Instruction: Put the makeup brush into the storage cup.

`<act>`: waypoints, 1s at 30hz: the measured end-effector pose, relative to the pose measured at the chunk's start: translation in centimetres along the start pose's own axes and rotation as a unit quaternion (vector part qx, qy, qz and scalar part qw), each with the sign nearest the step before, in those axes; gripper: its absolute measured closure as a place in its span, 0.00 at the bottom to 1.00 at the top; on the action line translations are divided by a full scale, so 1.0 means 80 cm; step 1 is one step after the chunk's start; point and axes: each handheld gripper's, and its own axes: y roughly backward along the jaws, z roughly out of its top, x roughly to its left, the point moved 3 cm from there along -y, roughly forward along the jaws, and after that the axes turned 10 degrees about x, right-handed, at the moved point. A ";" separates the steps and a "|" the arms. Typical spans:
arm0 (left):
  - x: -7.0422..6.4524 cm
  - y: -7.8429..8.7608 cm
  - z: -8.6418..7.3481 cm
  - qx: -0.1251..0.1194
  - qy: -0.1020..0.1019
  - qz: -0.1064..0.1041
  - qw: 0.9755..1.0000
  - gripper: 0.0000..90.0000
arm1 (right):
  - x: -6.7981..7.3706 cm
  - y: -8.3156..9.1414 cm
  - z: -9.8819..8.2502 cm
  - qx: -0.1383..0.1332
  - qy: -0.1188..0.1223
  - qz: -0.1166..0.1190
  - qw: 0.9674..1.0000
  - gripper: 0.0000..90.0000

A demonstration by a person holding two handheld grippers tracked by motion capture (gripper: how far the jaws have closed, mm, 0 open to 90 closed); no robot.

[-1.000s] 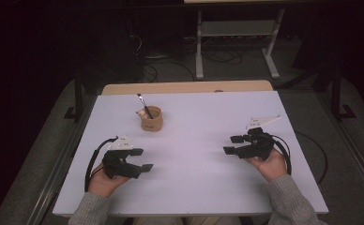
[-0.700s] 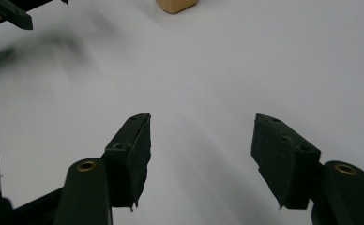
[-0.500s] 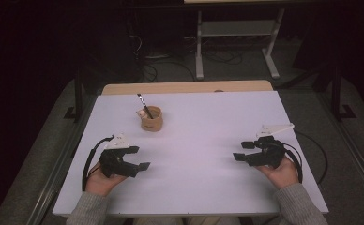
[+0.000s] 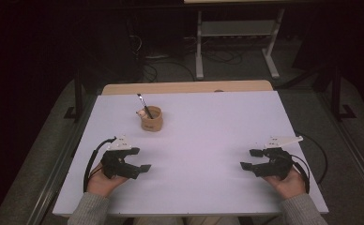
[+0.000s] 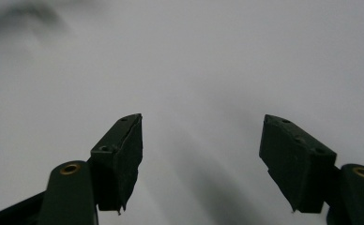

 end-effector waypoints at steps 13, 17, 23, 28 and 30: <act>0.001 0.001 -0.008 0.005 -0.006 -0.001 1.000 0.21 | 0.004 0.004 -0.009 -0.009 -0.003 -0.012 1.000 0.26; 0.003 -0.003 -0.013 0.009 0.001 -0.007 1.000 0.21 | 0.009 0.002 -0.008 -0.012 -0.001 -0.010 1.000 0.25; 0.004 -0.004 -0.016 0.004 0.005 -0.010 1.000 0.21 | 0.012 0.000 -0.007 -0.016 0.007 -0.009 1.000 0.25; 0.005 -0.009 -0.018 0.012 0.004 -0.015 1.000 0.21 | 0.012 -0.002 -0.007 -0.013 0.008 -0.013 1.000 0.24; 0.004 -0.007 -0.017 0.011 0.001 -0.014 1.000 0.21 | 0.013 -0.002 -0.007 -0.010 0.008 -0.014 1.000 0.25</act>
